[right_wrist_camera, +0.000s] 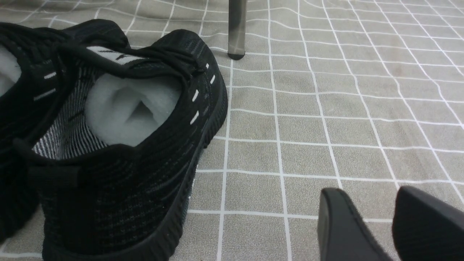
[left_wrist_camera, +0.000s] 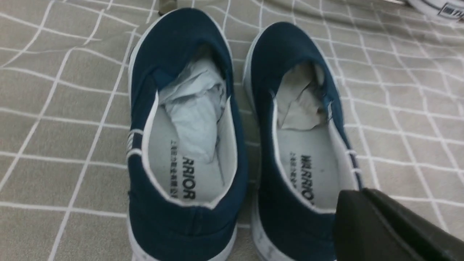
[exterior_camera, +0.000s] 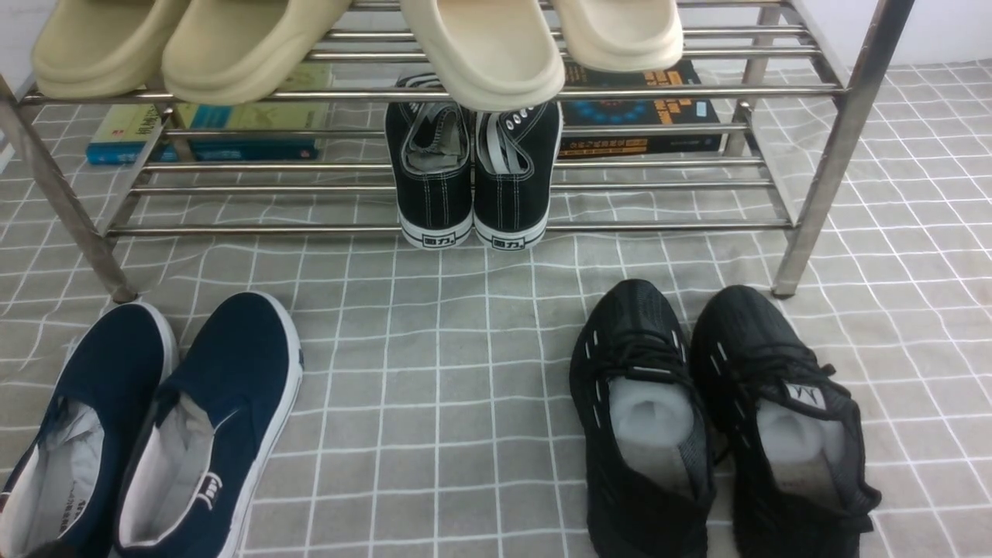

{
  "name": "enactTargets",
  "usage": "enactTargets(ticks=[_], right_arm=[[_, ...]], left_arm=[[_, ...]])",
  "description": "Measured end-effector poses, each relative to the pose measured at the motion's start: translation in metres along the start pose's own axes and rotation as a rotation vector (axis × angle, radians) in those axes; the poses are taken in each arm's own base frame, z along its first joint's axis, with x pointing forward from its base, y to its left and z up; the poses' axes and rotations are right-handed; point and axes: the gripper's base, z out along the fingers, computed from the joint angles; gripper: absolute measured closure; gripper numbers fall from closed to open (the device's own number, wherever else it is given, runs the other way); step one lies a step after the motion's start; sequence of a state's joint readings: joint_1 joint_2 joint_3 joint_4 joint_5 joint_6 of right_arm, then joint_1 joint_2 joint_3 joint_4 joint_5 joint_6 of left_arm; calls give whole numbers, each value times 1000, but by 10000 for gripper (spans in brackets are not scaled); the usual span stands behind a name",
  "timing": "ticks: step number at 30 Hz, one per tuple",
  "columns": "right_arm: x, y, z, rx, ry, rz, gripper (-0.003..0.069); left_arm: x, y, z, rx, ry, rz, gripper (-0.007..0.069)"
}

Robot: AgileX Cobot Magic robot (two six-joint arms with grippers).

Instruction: Take the shoes off the shelf with your hand from the grey coffee tablecloth.

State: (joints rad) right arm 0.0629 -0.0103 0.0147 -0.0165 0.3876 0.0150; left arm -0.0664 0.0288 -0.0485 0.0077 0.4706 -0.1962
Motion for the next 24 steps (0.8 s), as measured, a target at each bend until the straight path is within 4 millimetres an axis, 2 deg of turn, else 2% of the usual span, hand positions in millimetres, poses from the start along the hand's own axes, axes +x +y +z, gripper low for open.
enactTargets(ticks=[3,8,24], right_arm=[[0,0,0,0,0,0,420],[0,0,0,0,0,0,420],[0,0,0,0,0,0,420]], left_arm=[[14,3,5,-9,3,12,602],[12,4,6,-9,-51,23,602],[12,4,6,-12,-52,30,584]])
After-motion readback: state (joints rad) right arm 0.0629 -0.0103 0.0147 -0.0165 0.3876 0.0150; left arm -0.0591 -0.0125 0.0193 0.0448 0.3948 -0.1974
